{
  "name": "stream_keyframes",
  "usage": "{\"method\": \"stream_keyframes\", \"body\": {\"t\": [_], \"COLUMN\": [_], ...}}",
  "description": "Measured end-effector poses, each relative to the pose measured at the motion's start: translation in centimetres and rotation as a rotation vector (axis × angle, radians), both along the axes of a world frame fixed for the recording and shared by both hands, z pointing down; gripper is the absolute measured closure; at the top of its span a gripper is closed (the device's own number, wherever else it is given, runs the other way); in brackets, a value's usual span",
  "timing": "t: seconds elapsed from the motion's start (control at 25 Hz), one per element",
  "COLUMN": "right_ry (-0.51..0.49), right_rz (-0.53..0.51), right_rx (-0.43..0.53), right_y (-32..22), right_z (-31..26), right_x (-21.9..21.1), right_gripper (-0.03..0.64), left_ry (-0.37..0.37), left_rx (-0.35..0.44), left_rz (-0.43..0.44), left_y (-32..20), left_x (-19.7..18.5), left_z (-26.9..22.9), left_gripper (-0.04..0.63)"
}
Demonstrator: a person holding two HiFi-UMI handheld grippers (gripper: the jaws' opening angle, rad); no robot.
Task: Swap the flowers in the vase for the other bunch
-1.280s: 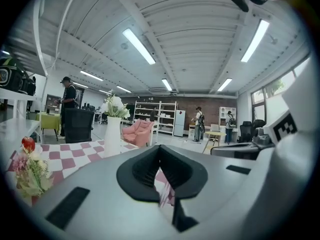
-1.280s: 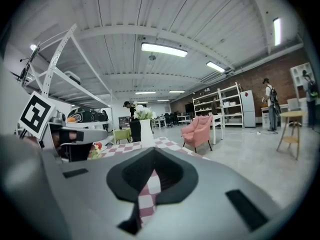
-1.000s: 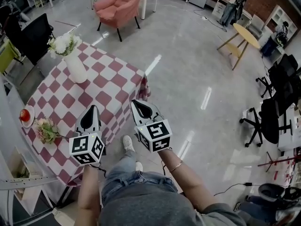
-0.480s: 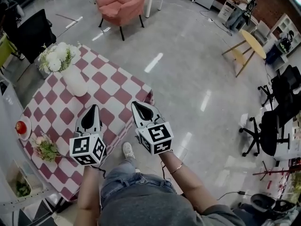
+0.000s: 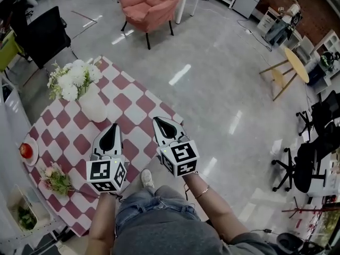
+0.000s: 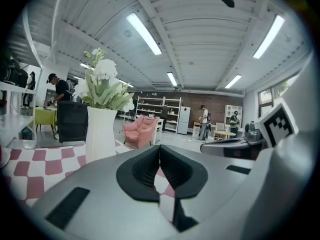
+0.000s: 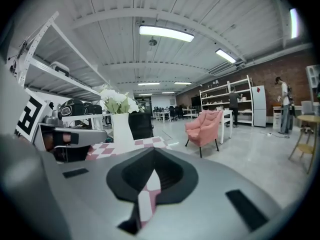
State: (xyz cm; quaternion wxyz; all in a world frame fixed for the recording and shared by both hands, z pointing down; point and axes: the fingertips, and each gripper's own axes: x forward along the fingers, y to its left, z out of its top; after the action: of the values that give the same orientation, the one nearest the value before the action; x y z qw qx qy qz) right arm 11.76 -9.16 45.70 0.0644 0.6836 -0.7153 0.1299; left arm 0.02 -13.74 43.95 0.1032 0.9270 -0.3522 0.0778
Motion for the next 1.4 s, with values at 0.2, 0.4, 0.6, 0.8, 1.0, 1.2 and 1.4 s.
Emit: {"method": "stream_keyframes", "body": {"t": [0.2, 0.4, 0.6, 0.8, 1.0, 1.2, 1.4], "right_ry": [-0.002, 0.004, 0.008, 0.016, 0.015, 0.005, -0.003], "right_rz": [-0.058, -0.153, -0.276, -0.399, -0.494, -0.573, -0.63], "right_rx": [0.012, 0.017, 0.038, 0.047, 0.058, 0.072, 0.087], "right_y": [-2.4, -4.1, -7.1, -9.8, -11.9, -13.2, -13.6], "right_z": [-1.0, -1.4, -2.6, -3.4, -3.8, -4.5, -5.1], "right_x": [0.0, -1.3, -2.4, -2.6, -3.0, -3.8, -5.1], "right_gripper": [0.607, 0.607, 0.607, 0.607, 0.607, 0.607, 0.606], "left_ry": [-0.009, -0.015, -0.017, -0.006, -0.028, -0.059, -0.039], "left_rx": [0.008, 0.012, 0.036, 0.055, 0.08, 0.107, 0.087], "left_rz": [-0.052, -0.161, -0.278, -0.4, -0.474, -0.52, -0.57], "left_y": [-1.3, -2.4, -4.0, -5.8, -7.2, -7.7, -7.9], "left_x": [-0.4, -2.4, -3.6, -4.6, -5.0, -5.2, -5.9], "left_z": [-0.5, -0.9, -2.2, -3.8, -5.0, -6.7, -7.3], "left_gripper": [0.578, 0.577, 0.575, 0.562, 0.511, 0.454, 0.397]}}
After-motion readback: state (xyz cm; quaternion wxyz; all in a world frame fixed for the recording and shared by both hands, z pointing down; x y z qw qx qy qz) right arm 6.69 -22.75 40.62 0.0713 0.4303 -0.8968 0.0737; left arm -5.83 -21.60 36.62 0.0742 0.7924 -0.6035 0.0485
